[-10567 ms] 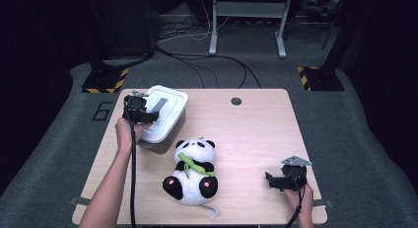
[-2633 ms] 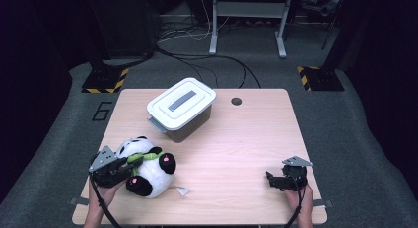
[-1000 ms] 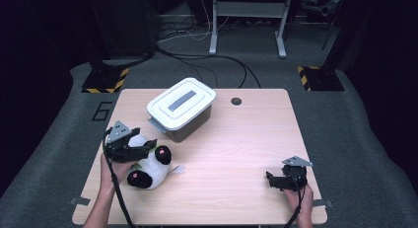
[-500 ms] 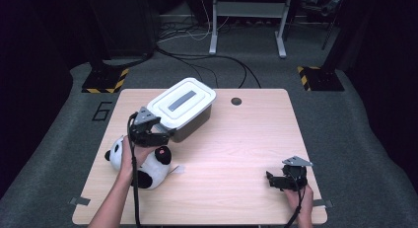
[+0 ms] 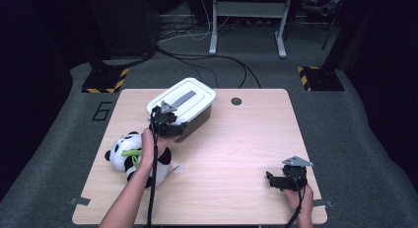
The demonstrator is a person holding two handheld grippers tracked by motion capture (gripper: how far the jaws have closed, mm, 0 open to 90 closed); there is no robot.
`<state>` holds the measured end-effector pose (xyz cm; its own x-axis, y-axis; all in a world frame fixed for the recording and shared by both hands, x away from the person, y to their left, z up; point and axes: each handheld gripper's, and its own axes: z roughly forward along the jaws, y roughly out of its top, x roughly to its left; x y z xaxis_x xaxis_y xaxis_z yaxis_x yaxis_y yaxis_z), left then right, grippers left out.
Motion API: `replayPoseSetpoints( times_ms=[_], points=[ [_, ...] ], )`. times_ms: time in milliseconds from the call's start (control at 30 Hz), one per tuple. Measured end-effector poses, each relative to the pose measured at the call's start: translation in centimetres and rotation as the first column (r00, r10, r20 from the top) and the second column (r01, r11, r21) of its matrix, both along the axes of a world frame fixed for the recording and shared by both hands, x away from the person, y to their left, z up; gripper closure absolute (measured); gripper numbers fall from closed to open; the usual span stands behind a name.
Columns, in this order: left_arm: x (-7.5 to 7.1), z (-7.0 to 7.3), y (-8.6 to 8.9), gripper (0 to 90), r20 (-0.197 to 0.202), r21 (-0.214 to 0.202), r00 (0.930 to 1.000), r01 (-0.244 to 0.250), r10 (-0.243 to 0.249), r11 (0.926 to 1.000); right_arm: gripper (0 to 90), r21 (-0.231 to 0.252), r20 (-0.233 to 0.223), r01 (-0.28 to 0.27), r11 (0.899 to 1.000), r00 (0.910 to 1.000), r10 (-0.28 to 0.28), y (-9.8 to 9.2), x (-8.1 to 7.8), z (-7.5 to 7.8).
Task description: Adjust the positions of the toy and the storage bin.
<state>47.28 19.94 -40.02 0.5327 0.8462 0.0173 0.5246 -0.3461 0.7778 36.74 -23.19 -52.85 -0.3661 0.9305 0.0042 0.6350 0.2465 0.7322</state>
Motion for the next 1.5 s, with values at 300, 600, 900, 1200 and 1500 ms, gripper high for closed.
replayPoseSetpoints(
  times_ms=[300,600,900,1200,1500],
  points=[
    [-0.2,0.0,0.5,55.0,0.005,-0.002,0.9991,-0.043,0.043,0.9991,7.8,-0.002,0.000,0.000,1.000,1.0000,0.000,0.0,0.0,0.0],
    [-0.3,-0.2,-0.1,58.9,-0.025,-0.093,0.9997,0.005,-0.007,0.9957,7.8,-0.002,0.000,0.000,1.000,1.0000,0.000,0.0,0.0,0.0],
    [0.0,-0.1,-0.1,45.9,0.015,0.050,0.9999,-0.007,0.006,0.9987,8.0,0.000,0.000,-0.001,1.000,1.0000,0.001,0.0,0.0,0.0],
    [-0.8,-0.3,-0.3,49.3,0.063,0.134,0.9974,0.025,-0.034,0.9907,8.0,-0.002,0.001,-0.001,1.000,1.0000,0.001,0.0,0.0,0.0],
    [-0.9,-0.5,-0.7,56.5,0.043,-0.004,0.9984,0.038,-0.038,0.9993,8.0,-0.001,0.001,-0.001,1.000,1.0000,0.001,0.0,0.0,0.0]
  ],
)
